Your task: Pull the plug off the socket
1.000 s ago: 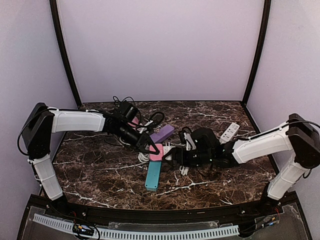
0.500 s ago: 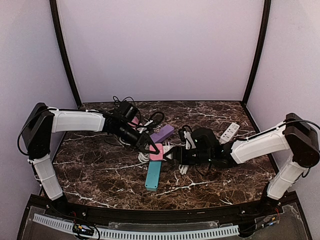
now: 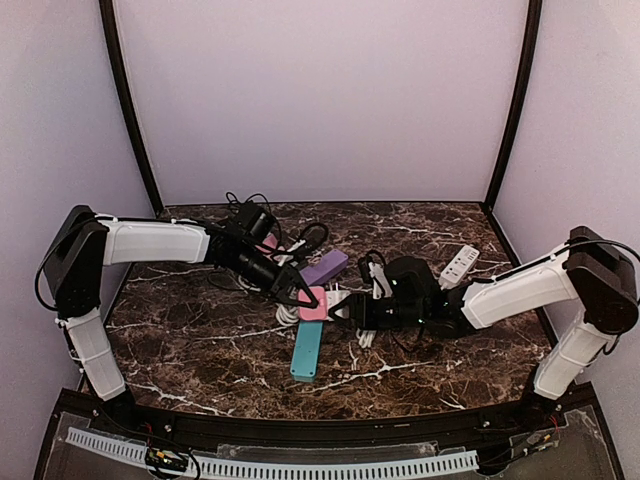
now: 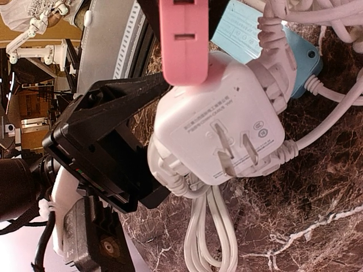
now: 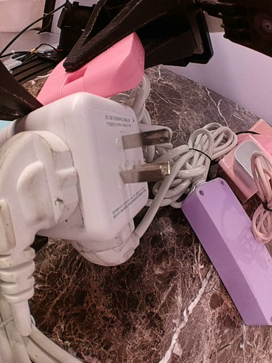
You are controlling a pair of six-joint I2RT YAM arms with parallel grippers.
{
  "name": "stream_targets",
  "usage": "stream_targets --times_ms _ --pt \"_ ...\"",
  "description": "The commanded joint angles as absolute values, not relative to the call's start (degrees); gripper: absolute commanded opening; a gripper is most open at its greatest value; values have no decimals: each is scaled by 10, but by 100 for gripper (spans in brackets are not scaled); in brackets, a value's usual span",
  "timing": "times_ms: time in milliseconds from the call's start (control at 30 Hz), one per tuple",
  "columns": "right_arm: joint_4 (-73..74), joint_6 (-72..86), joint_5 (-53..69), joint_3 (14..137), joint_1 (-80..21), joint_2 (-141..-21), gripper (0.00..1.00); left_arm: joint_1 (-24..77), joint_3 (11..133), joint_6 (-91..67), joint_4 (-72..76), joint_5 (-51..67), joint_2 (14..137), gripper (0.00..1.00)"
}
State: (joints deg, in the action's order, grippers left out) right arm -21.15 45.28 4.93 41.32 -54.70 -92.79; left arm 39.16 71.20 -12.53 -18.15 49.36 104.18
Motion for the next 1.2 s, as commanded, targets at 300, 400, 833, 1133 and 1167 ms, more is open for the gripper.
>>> stream_targets --times_ms 300,400,833,1133,1167 --pt "-264 420 49 405 -542 -934 16 380 748 -91 -226 506 1036 1" --pt "-258 419 41 406 -542 -934 0 374 749 -98 -227 504 1038 1" --pt "-191 390 -35 440 -560 -935 0 372 747 -113 -222 516 1044 1" --pt "-125 413 -73 472 -562 -948 0 371 746 -110 -219 528 1043 1" --pt "-121 417 -75 475 -562 -950 0 371 745 -109 -219 531 1043 1"
